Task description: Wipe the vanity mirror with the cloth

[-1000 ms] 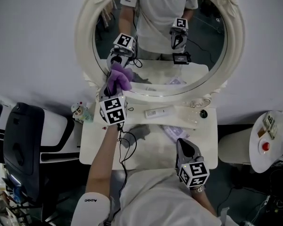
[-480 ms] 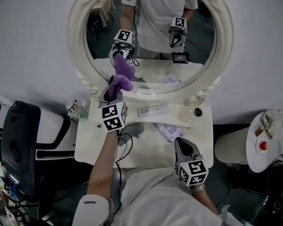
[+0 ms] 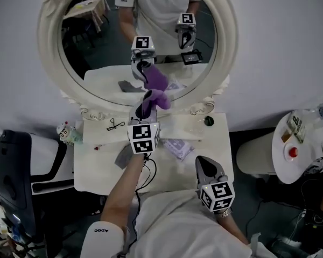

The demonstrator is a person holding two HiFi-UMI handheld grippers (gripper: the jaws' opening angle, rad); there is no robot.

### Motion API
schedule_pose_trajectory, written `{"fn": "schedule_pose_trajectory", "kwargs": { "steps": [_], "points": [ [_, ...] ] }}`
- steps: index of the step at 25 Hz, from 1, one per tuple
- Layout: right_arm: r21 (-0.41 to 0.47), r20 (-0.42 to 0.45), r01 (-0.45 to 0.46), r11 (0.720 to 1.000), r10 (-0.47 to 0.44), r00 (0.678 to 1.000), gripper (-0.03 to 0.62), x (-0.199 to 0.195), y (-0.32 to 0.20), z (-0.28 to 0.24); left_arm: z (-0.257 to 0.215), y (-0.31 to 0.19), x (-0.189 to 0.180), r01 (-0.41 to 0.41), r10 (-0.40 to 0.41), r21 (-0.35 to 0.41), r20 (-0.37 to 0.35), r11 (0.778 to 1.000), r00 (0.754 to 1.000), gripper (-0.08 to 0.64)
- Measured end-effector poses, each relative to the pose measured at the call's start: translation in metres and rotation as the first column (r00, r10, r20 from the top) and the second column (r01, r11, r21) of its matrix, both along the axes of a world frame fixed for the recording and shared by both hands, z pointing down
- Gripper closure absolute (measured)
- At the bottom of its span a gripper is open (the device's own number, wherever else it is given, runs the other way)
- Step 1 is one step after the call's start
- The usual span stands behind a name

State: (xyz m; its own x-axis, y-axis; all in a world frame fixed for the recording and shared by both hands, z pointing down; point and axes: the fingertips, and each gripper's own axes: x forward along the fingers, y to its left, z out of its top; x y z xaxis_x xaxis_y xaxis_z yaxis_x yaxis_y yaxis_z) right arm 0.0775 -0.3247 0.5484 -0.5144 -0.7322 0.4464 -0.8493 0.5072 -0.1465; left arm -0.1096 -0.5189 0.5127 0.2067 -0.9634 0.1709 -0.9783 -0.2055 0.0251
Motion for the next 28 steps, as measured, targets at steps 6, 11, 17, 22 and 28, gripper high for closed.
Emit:
{"fn": "schedule_pose_trajectory", "kwargs": {
  "steps": [6, 11, 17, 22, 28],
  "points": [
    [-0.023, -0.013, -0.133, 0.991, 0.133, 0.991, 0.584, 0.044, 0.000, 0.007, 0.017, -0.025, 0.062, -0.101, 0.101, -0.025, 0.014, 0.995, 0.995, 0.505],
    [-0.040, -0.019, -0.183, 0.982, 0.182, 0.983, 0.584, 0.052, 0.001, 0.010, 0.028, -0.040, 0.080, -0.124, 0.126, -0.041, 0.032, 0.991, 0.992, 0.505],
    [-0.048, -0.013, -0.176, 0.983, 0.176, 0.984, 0.584, 0.037, 0.000, 0.009, 0.035, -0.040, 0.059, -0.146, 0.154, -0.073, 0.125, 0.987, 0.980, 0.503],
    [-0.035, -0.008, -0.132, 0.991, 0.132, 0.991, 0.584, 0.009, -0.002, 0.005, 0.045, -0.031, 0.010, -0.066, 0.076, -0.095, 0.117, 0.993, 0.990, 0.503],
    [-0.044, -0.001, -0.074, 0.996, 0.074, 0.997, 0.584, -0.029, -0.001, 0.006, 0.055, -0.017, -0.077, 0.081, -0.065, -0.125, 0.122, 0.989, 0.990, 0.503]
  ]
}}
